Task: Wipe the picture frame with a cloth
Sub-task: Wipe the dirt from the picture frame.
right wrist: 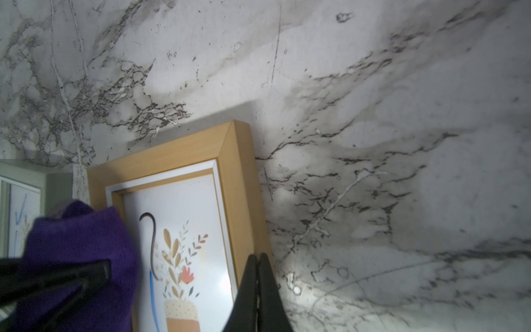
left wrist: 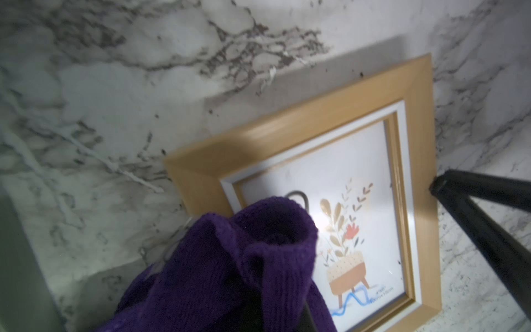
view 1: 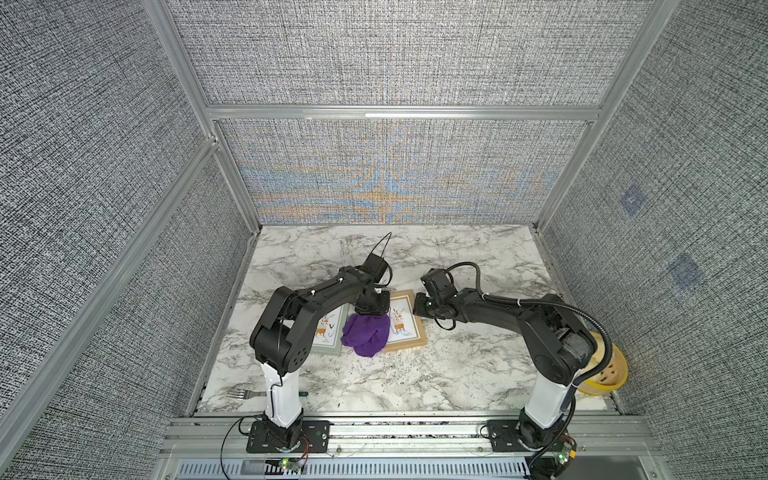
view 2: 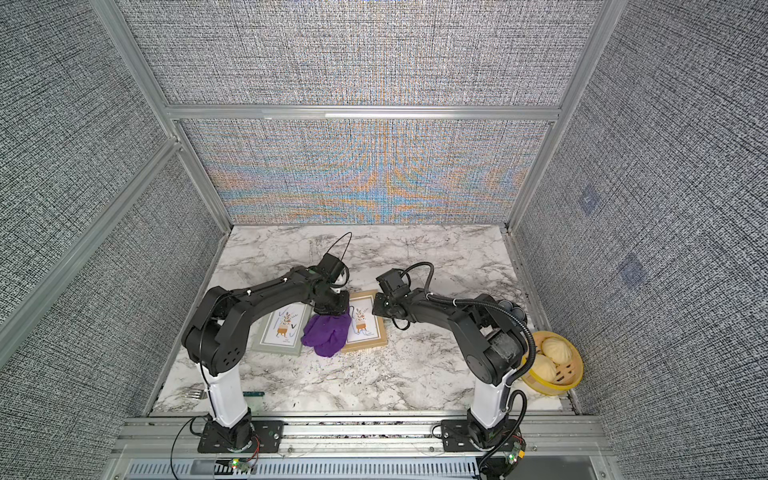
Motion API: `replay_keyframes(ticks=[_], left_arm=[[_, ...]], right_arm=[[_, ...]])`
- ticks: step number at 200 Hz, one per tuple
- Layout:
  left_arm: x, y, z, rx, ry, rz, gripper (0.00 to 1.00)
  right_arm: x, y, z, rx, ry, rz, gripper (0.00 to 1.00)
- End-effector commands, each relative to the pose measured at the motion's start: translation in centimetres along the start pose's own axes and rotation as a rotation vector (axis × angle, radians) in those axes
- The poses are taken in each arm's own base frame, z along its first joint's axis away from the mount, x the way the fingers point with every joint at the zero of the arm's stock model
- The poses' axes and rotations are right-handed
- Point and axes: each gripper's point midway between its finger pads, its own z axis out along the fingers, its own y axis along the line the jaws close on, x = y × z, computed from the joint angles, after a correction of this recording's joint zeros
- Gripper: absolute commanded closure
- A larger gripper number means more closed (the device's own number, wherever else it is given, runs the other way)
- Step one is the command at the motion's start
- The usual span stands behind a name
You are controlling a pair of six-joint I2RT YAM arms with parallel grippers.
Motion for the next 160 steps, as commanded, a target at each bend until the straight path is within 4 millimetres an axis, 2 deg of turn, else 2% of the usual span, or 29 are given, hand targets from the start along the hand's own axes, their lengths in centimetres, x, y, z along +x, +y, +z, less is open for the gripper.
replay_keyframes(ticks=[1, 44, 47, 69, 86, 105, 121, 146, 160], left_arm=[[5.3, 1.3, 0.3, -0.042, 0.156, -0.072, 1.0], [9.0, 0.1, -0.3, -0.015, 0.182, -0.063, 1.0], [9.2, 0.0, -0.4, -0.016, 0.185, -0.055, 1.0], [10.9, 0.7, -1.0, -0.058, 0.219, -0.013, 1.0], [11.3, 1.3, -1.8, -0.082, 0.222, 0.009, 1.0], [10.2, 1.3, -2.3, -0.111, 0.186, 0.023, 1.0], [8.2, 1.4, -2.1, -0.144, 0.146, 0.028, 1.0], [5.0, 3.0, -1.1, -0.27, 0.095, 0.044, 1.0], [3.2, 2.9, -0.9, -0.277, 0.062, 0.055, 1.0]], right_arm=[[9.4, -9.5, -1.1, 0.381, 0.355, 0.018, 0.95], [9.2, -9.2, -0.9, 0.367, 0.343, 0.037, 0.95], [10.0, -10.0, -1.0, 0.383, 0.361, 0.038, 0.95], [10.1, -10.0, -1.1, 0.378, 0.361, 0.039, 0.95], [9.9, -9.8, -1.1, 0.371, 0.355, 0.038, 0.95], [9.8, -9.7, -1.1, 0.364, 0.351, 0.034, 0.95], [9.9, -9.8, -1.0, 0.364, 0.352, 0.033, 0.95], [10.3, -10.0, -0.9, 0.371, 0.369, 0.025, 0.95], [10.4, -10.2, -1.0, 0.375, 0.373, 0.014, 0.95]])
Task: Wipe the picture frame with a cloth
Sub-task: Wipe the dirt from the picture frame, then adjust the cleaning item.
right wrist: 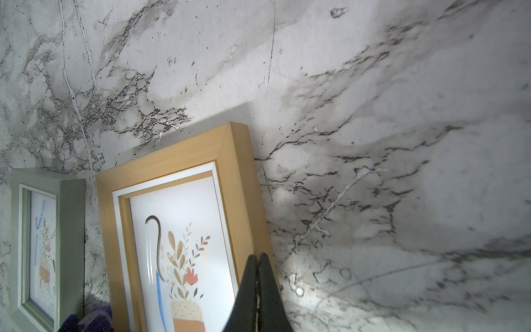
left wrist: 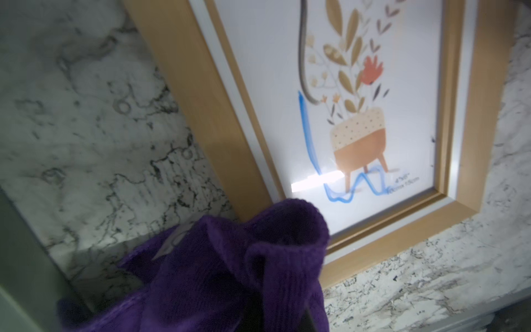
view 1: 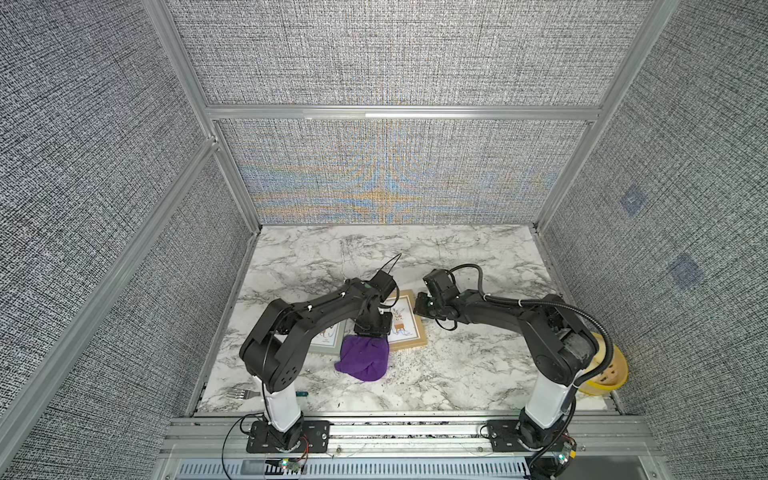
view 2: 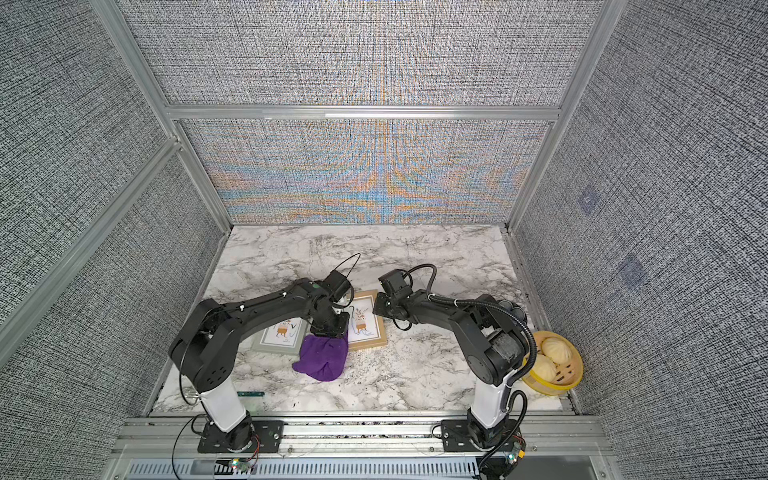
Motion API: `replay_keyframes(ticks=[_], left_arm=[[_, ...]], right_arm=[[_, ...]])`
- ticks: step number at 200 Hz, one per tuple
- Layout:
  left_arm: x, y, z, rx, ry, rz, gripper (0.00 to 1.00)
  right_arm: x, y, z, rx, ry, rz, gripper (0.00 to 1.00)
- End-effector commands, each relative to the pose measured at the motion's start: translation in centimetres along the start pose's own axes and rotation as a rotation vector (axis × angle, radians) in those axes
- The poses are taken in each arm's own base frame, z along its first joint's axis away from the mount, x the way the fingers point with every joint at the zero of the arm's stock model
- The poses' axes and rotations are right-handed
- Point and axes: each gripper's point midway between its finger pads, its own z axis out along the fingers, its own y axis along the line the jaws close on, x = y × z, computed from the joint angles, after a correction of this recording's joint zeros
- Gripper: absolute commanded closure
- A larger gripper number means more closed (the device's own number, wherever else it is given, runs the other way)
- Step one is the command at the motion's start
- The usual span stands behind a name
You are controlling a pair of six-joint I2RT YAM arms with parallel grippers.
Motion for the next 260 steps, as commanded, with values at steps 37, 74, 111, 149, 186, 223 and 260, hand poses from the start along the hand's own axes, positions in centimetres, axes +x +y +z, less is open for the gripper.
replay_keyframes(ticks=[37, 74, 111, 149, 186, 223, 260], left_arm=[[-7.0, 3.9, -0.9, -0.166, -0.133, 0.014, 1.0], [-11.6, 3.2, -5.8, -0.134, -0.245, 0.032, 1.0], [-13.3, 0.8, -14.5, -0.06, -0.401, 0.071, 1.0], [-14.3, -0.8, -20.3, 0.017, -0.563, 0.062, 1.0], [-16.1, -4.8, -23.1, 0.257, -0.714, 0.073, 1.0], [-17.4, -8.4, -23.8, 0.495, -0.705, -0.001, 1.0], [-18.2, -11.6, -23.3, 0.714, -0.618, -0.049, 1.0]], right_arm=[[9.6, -10.5, -1.8, 0.418, 0.36, -0.039, 0.95], [8.3, -8.9, -2.1, 0.348, 0.317, -0.052, 0.95], [2.9, -1.6, -5.3, 0.096, 0.181, -0.118, 0.79], [-2.8, 4.0, -11.8, -0.128, -0.01, -0.163, 0.54], [-5.4, 6.4, -16.2, -0.354, -0.149, -0.234, 0.44], [-6.4, 9.5, -19.7, -0.623, -0.267, -0.294, 0.22], [-7.1, 11.0, -22.0, -0.764, -0.38, -0.318, 0.09]])
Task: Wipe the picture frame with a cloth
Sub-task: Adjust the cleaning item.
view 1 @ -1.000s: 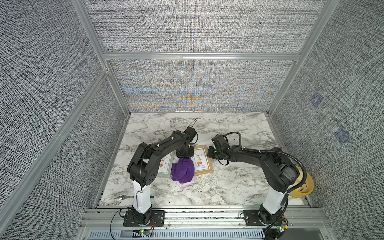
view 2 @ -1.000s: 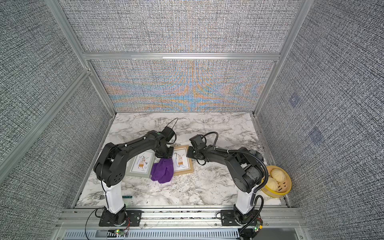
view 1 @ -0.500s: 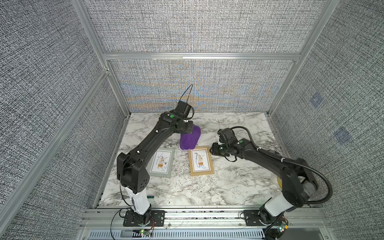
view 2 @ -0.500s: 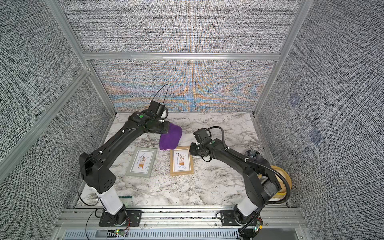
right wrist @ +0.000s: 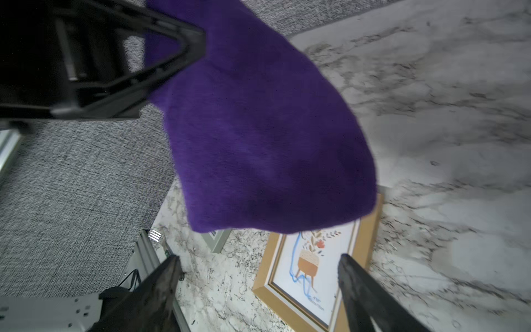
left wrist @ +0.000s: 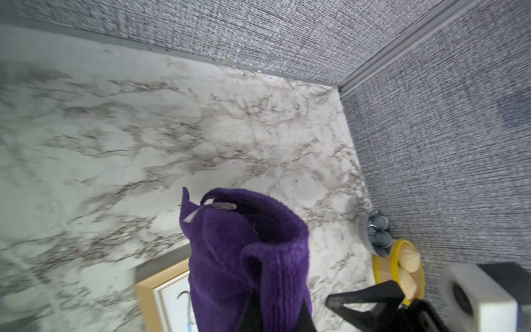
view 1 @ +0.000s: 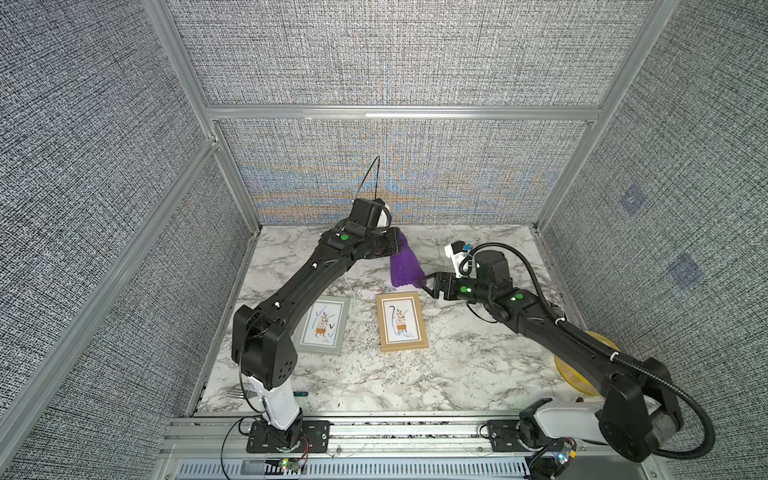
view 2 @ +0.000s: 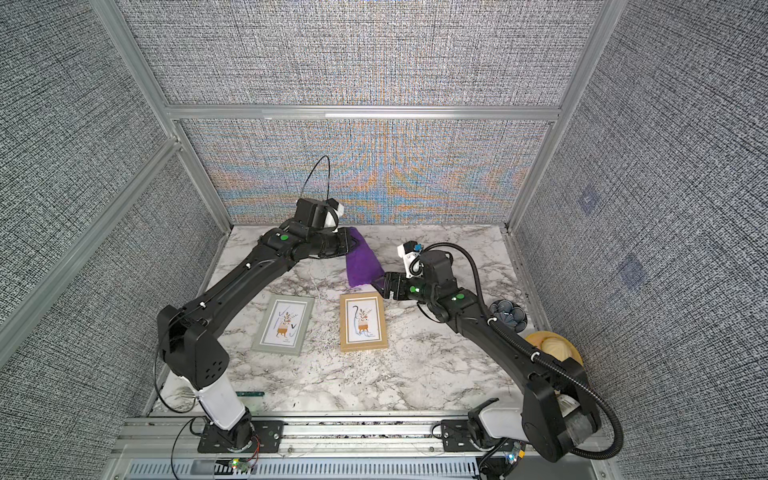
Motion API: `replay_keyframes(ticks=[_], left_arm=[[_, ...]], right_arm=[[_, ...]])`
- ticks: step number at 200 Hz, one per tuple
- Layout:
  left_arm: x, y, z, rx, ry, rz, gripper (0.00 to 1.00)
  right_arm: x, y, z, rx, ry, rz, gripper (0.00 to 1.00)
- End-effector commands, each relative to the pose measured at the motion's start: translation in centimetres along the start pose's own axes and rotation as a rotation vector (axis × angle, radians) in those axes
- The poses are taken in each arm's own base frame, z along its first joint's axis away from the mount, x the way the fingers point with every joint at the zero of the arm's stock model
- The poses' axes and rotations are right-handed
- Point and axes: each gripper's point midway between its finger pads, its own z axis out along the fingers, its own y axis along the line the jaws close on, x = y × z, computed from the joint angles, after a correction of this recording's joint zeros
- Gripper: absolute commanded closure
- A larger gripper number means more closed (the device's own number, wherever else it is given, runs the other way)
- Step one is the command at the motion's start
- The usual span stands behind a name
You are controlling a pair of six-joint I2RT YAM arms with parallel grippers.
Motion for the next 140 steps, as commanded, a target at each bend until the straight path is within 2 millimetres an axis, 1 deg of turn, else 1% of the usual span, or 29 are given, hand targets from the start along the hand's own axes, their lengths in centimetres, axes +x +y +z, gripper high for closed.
replay_keyframes(ticks=[1, 22, 35, 47, 63, 74, 93, 99, 107, 125, 140], left_arm=[[-0.9, -3.7, 0.5, 0.205, 0.009, -0.089, 1.0], [-0.8, -4.8, 1.2, 0.281, 0.037, -0.124, 1.0], [-0.6, -5.2, 1.4, 0.312, 0.052, -0.145, 1.0], [-0.4, -5.4, 1.5, 0.338, 0.061, -0.166, 1.0], [0.0, -5.4, 1.8, 0.358, 0.069, -0.194, 1.0], [0.3, -5.3, 2.0, 0.377, 0.075, -0.218, 1.0], [0.7, -4.9, 2.6, 0.393, 0.075, -0.251, 1.0], [0.9, -4.8, 2.8, 0.396, 0.076, -0.262, 1.0], [1.1, -4.7, 3.0, 0.403, 0.079, -0.274, 1.0], [1.4, -4.3, 3.2, 0.41, 0.079, -0.286, 1.0], [1.7, -4.2, 3.1, 0.417, 0.071, -0.284, 1.0]], right_arm=[[-2.6, 3.2, -0.6, -0.159, -0.122, -0.069, 0.09], [-2.9, 1.9, -0.4, -0.121, -0.132, -0.047, 0.09], [-3.0, 0.6, 0.0, -0.082, -0.136, -0.024, 0.09], [-3.2, 0.0, 0.2, -0.062, -0.139, -0.013, 0.1], [-3.6, 0.3, 0.6, -0.083, -0.134, -0.016, 0.12], [-3.8, 0.8, 1.0, -0.112, -0.124, -0.01, 0.15], [-4.1, 1.2, 1.5, -0.148, -0.13, 0.004, 0.19], [-4.2, 1.2, 1.6, -0.156, -0.133, 0.008, 0.21], [-4.2, 1.0, 1.8, -0.154, -0.131, 0.02, 0.28], [-3.9, 0.1, 2.2, -0.104, -0.108, 0.044, 0.52], [-3.2, -1.6, 2.6, -0.015, -0.075, 0.064, 0.73]])
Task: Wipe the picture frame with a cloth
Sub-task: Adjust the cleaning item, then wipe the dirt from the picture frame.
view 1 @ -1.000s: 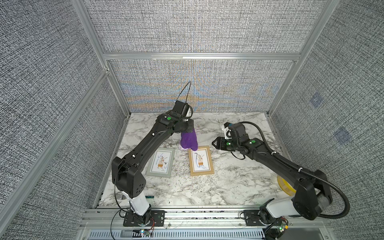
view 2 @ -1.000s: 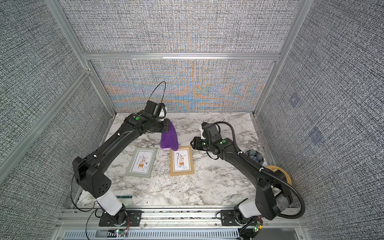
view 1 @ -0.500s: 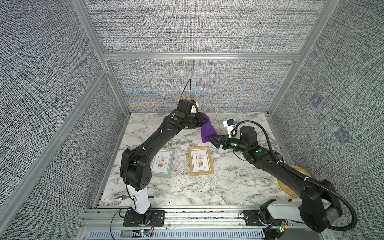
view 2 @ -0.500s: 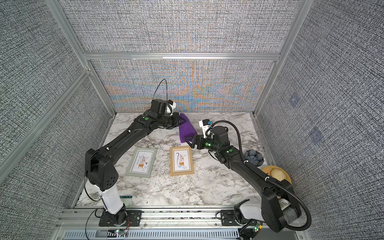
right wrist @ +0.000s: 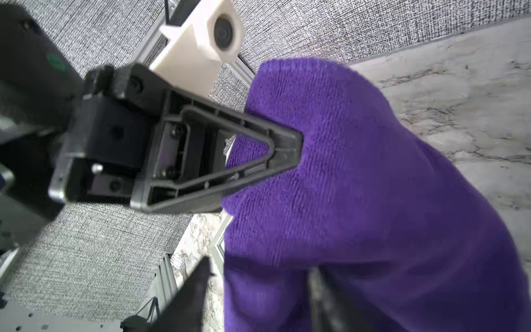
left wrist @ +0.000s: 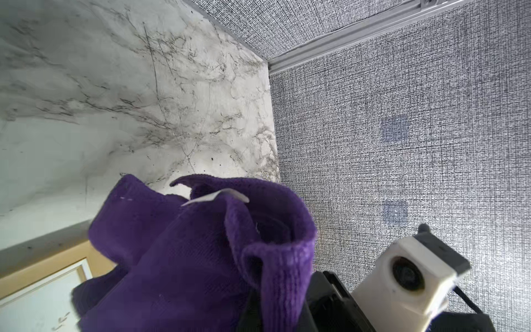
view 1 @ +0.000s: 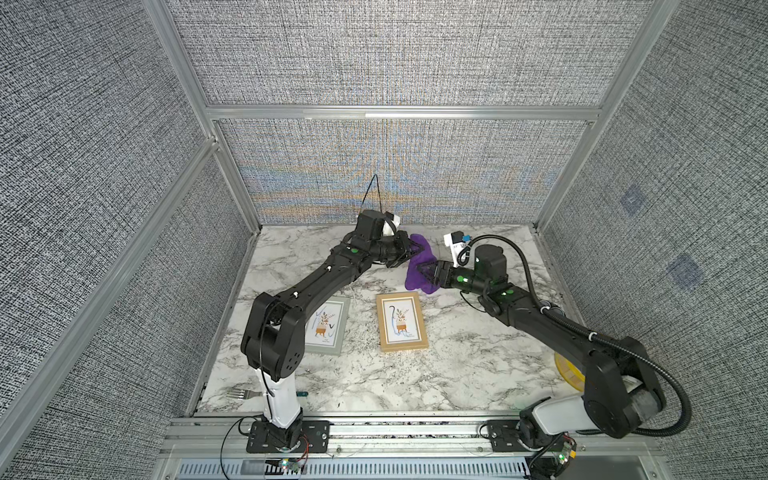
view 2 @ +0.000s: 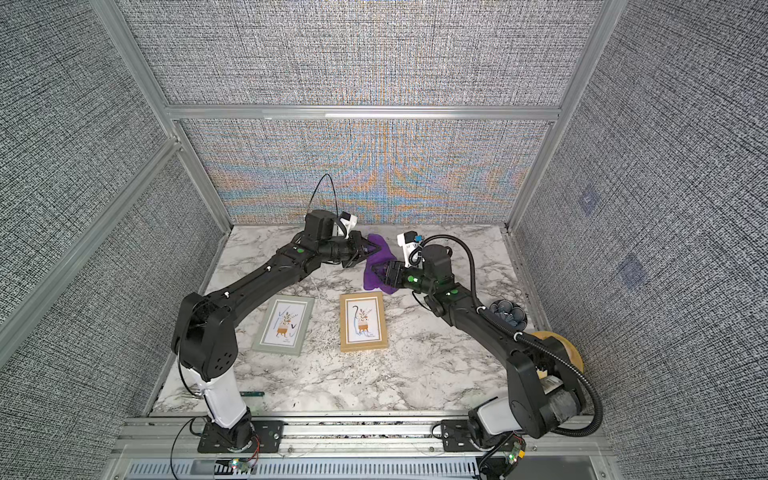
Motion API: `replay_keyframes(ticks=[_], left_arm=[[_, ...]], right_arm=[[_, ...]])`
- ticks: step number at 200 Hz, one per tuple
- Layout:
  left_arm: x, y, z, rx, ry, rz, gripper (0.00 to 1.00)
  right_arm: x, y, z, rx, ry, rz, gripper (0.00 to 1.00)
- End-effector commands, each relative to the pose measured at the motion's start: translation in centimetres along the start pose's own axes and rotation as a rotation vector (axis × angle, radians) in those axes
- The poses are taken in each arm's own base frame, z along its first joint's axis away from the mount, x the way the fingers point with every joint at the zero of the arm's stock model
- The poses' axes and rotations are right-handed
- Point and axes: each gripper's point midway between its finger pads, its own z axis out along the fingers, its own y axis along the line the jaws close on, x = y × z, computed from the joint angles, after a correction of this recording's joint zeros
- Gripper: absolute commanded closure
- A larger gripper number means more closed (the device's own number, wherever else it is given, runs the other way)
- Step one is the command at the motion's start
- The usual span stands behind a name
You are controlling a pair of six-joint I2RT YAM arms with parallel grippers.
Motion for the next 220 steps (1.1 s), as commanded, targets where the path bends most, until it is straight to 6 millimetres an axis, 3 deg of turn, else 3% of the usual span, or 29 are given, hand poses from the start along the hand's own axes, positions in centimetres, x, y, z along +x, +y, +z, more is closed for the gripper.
replay_keyframes(ticks=[1, 19, 26, 47, 86, 110, 129, 156, 189, 220], left_arm=[[-0.4, -1.7, -0.3, 0.079, -0.021, 0.025, 1.0], [-0.2, -1.6, -0.6, 0.085, -0.021, 0.031, 0.93], [-0.1, -1.3, -0.7, 0.082, -0.024, 0.035, 0.88], [-0.1, 0.5, -1.5, 0.031, -0.039, 0.034, 0.64], [0.6, 8.3, -5.5, -0.264, -0.099, 0.029, 0.35], [2.5, 13.1, -8.8, -0.489, -0.13, 0.038, 0.26], [4.3, 15.3, -9.9, -0.553, -0.116, 0.021, 0.24], [7.2, 17.1, -9.1, -0.535, -0.026, -0.021, 0.26], [10.4, 19.8, -7.8, -0.533, 0.041, -0.074, 0.42], [11.6, 21.2, -6.9, -0.549, 0.077, -0.073, 0.5]], right_arm=[[0.2, -1.2, 0.1, 0.078, 0.019, 0.013, 0.74], [1.6, -3.4, 0.0, 0.178, 0.066, 0.025, 0.94], [0.7, -3.1, -0.1, 0.189, 0.054, 0.009, 1.0], [0.6, -4.3, -0.9, 0.285, 0.057, -0.015, 1.0], [-0.6, -6.9, -3.7, 0.578, 0.066, -0.176, 1.0], [0.9, -8.3, -3.7, 0.689, 0.161, -0.225, 1.0], [2.7, -9.0, -2.7, 0.704, 0.222, -0.207, 1.0], [4.9, -8.2, -0.9, 0.676, 0.298, -0.199, 1.0], [9.1, -8.0, 1.6, 0.654, 0.454, -0.094, 1.0], [12.4, -7.5, 4.2, 0.55, 0.51, 0.041, 1.0]])
